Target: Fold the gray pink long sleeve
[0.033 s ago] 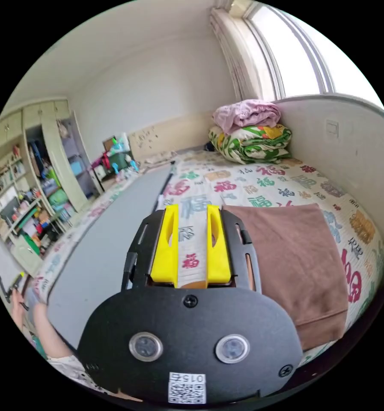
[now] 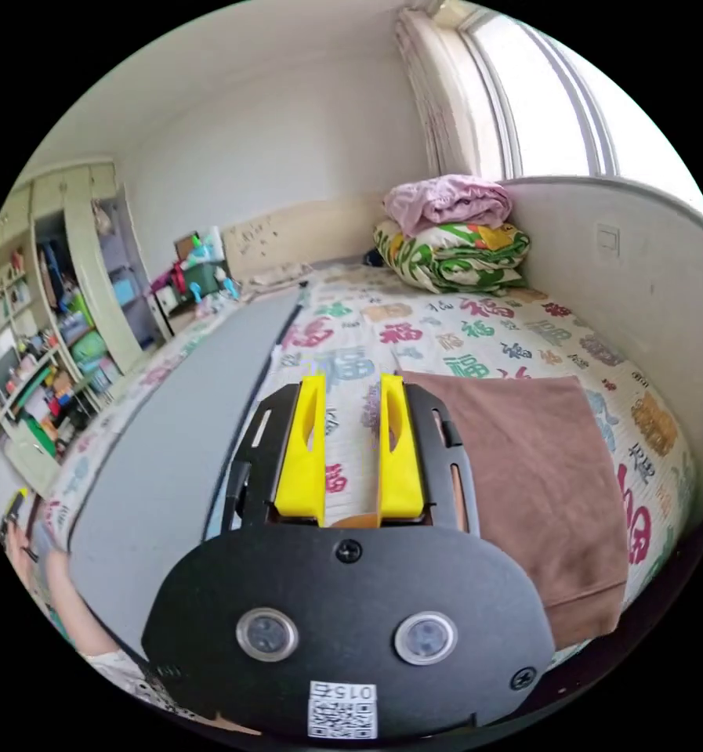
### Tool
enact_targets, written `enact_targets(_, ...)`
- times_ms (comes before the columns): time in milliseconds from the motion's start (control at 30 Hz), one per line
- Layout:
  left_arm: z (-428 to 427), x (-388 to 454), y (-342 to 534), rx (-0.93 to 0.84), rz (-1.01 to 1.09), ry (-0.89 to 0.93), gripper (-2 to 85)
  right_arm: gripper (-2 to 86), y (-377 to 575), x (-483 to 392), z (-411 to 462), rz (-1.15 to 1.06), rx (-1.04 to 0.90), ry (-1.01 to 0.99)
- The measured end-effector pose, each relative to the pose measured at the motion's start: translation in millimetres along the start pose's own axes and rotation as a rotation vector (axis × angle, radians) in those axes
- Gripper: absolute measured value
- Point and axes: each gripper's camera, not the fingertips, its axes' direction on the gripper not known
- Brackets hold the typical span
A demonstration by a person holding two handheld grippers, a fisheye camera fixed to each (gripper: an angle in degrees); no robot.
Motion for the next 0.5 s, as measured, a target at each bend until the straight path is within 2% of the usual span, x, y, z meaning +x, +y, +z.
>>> enact_targets(67,36,61,-47,0.016,0.144,0.147,-0.3,10.7,-44,-1,43,-0.032,-0.082,0.089)
enact_targets(200,95,152,-109,0.043,0.245,0.384,-0.3,11.6,-110,8,88,-0.017,-0.163,0.157)
enact_targets(300,153,231,-154,-0.014,0.290,0.608,-0.3,10.6,-150,21,132,-0.045,-0.314,0.216)
enact_targets(333,175,266,-169,-0.064,0.340,0.692,-0.2,8.6,-157,26,148,-0.108,-0.392,0.323)
enact_targets(400,200,317,-188,-0.132,0.422,0.801,-0.2,6.9,-170,33,134,-0.115,-0.327,0.305)
enact_targets(500,233,389,-218,-0.191,0.511,0.898,0.1,5.0,-198,66,84,0.029,-0.227,0.140)
